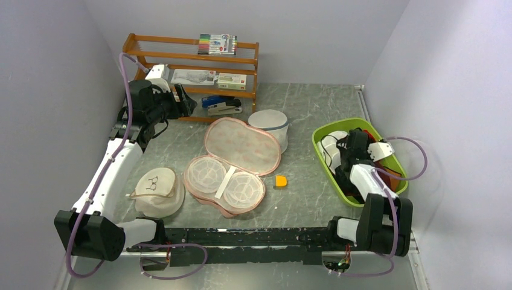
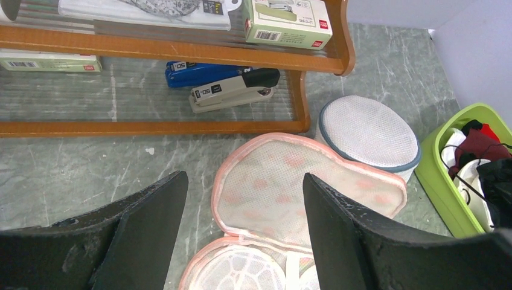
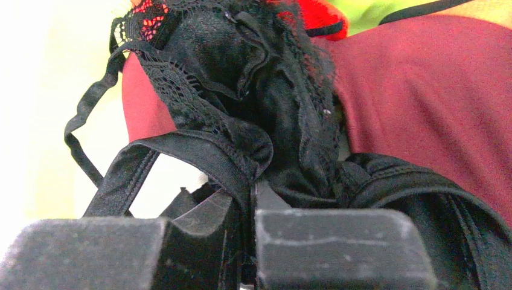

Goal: Unzip the laundry bag and remove the bra

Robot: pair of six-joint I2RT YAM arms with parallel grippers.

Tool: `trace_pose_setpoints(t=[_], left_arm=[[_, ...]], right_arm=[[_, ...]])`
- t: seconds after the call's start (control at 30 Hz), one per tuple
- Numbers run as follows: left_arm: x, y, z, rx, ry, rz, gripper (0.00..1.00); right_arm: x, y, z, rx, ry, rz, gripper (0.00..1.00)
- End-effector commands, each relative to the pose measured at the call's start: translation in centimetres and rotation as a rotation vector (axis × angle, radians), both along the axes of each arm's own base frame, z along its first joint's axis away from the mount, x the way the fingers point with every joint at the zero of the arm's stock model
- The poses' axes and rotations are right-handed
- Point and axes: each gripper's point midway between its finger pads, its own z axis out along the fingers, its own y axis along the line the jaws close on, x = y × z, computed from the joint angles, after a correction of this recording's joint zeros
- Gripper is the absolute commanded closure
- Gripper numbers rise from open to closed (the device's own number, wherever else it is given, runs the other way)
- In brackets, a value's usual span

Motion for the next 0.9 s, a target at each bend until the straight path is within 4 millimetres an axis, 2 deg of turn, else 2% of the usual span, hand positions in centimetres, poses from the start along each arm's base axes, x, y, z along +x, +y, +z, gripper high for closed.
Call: trace_pose_setpoints(t=[0.0,0.13,0.3,0.53,0.67,0.87], left_arm=[[0.3,-0.8,1.4,-0.023,-0.038,-0.034,0.19],[0.1,-0.7,1.7,-0.021,-0.053,-0.025,0.19],[0.1,-0.8,1.5,-0.014,-0.056,-0.025,0.19],[0.0,-1.1,1.4,-0.003,-0.057,-0.028,0.19],[-0.1,-1.4,1.3,0.022,-0.059,-0.021,0.18],[-0.2,-2.0,1.1,0.029,-0.051,-0.035,0.19]], right_arm=[[-2.5,-0.7,0.5,-0.023,0.015,-0.044,0.94],[-2.5,-0.6,2.9,-0.031,-0.043,-0.041,0.86],[-2.7,-0.6,6.1,-0.044,-0.132,-0.039,0.66],[-4.9,-2.0,9.1,-0.132,-0.202,-0.124,0.31],[-4.9,-1.7,9.7,-0.126,-0.231,-0.105,0.25],[-3.7,-0.5,12.2,-0.130,-0.277,0.007,0.21]])
